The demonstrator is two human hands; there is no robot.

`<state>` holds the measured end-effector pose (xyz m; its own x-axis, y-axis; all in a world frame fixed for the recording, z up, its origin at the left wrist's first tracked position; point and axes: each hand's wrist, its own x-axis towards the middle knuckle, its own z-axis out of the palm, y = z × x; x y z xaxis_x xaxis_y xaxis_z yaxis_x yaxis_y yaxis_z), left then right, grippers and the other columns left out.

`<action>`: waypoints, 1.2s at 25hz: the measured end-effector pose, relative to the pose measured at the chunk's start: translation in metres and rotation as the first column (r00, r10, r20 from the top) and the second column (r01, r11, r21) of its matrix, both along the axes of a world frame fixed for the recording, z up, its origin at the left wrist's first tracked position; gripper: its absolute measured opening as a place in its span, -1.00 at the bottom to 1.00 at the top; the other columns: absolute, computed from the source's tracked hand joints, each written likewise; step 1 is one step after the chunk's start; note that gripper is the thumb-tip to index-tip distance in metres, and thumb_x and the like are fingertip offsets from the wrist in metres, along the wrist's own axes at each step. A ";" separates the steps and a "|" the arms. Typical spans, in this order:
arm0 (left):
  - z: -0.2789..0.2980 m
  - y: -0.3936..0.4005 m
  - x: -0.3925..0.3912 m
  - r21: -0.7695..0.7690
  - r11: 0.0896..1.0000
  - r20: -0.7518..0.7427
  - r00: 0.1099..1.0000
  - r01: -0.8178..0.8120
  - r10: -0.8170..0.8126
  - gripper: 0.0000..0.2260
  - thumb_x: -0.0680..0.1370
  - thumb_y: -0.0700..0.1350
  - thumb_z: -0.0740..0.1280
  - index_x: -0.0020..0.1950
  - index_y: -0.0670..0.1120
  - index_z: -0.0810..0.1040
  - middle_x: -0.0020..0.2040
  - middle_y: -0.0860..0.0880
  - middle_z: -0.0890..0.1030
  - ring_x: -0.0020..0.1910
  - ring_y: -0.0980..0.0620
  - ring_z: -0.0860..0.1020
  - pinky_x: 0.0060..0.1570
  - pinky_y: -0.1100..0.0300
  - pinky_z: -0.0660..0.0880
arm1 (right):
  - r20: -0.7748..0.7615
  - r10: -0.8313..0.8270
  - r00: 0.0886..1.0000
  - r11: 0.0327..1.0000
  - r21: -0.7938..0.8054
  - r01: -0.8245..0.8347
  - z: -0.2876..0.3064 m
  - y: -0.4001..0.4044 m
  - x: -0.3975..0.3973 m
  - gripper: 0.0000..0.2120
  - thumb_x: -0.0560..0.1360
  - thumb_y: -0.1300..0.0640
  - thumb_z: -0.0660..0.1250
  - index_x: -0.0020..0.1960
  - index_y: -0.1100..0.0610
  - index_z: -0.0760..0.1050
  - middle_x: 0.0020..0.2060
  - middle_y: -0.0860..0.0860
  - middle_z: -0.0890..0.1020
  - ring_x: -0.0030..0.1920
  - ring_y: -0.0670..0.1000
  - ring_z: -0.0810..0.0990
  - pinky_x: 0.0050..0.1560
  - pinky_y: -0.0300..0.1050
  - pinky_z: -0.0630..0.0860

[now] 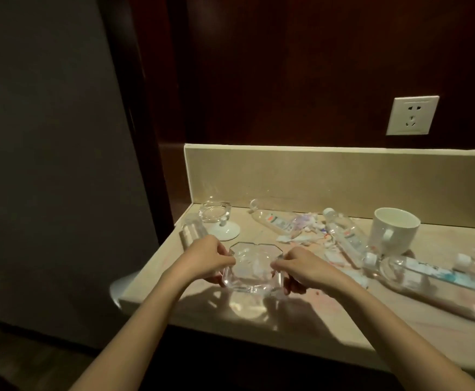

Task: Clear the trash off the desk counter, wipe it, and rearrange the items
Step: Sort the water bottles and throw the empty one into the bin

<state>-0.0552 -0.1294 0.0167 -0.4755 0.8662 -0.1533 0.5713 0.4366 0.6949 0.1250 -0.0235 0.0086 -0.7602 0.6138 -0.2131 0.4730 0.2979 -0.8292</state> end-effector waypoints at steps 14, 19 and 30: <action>-0.015 0.134 -0.039 -0.245 0.970 -0.091 0.996 -0.011 -0.012 -0.75 0.50 -0.11 0.44 -0.02 -0.32 0.63 -0.18 -0.16 0.65 -0.32 -0.03 0.61 -0.22 0.18 0.62 | 0.285 -0.065 0.956 0.963 0.270 -0.015 -0.021 0.121 -0.052 -0.69 0.56 0.13 0.22 -0.35 0.14 0.37 -0.47 0.00 0.40 -0.51 -0.08 0.36 -0.46 -0.28 0.31; -0.029 0.147 -0.046 -0.296 0.955 -0.179 0.982 0.011 -0.067 -0.70 0.45 -0.03 0.49 0.00 -0.25 0.62 -0.10 -0.13 0.67 -0.20 -0.03 0.61 -0.01 0.10 0.56 | 0.375 -0.061 0.925 0.954 0.295 -0.056 -0.029 0.131 -0.059 -0.71 0.49 0.11 0.31 -0.36 0.11 0.36 -0.45 -0.03 0.39 -0.48 -0.09 0.33 -0.46 -0.29 0.28; -0.025 0.155 -0.054 -0.288 0.958 -0.399 0.909 0.000 -0.120 -0.67 0.49 0.08 0.41 0.04 -0.18 0.55 -0.01 -0.11 0.65 -0.04 -0.06 0.62 0.01 0.08 0.56 | 0.174 -0.280 0.944 0.720 0.688 0.087 0.001 0.169 -0.077 -0.44 0.48 -0.16 0.31 0.29 0.22 0.39 0.23 0.12 0.46 0.23 0.12 0.42 0.26 0.01 0.41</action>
